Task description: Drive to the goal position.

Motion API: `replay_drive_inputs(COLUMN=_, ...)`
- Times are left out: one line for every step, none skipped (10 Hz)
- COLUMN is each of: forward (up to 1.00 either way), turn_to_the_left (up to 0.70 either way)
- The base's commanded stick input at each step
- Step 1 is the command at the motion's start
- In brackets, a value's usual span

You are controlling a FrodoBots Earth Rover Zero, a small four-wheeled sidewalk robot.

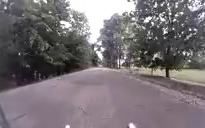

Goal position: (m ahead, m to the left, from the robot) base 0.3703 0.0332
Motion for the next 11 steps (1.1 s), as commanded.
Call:
replay_drive_inputs(forward=0.7, turn_to_the_left=0.0)
replay_drive_inputs(forward=0.7, turn_to_the_left=0.0)
replay_drive_inputs(forward=0.7, turn_to_the_left=0.0)
replay_drive_inputs(forward=0.7, turn_to_the_left=0.0)
replay_drive_inputs(forward=0.7, turn_to_the_left=0.0)
replay_drive_inputs(forward=0.7, turn_to_the_left=0.0)
replay_drive_inputs(forward=0.62, turn_to_the_left=0.0)
replay_drive_inputs(forward=0.42, turn_to_the_left=0.0)
replay_drive_inputs(forward=0.22, turn_to_the_left=0.0)
replay_drive_inputs(forward=0.02, turn_to_the_left=0.0)
replay_drive_inputs(forward=0.0, turn_to_the_left=0.0)
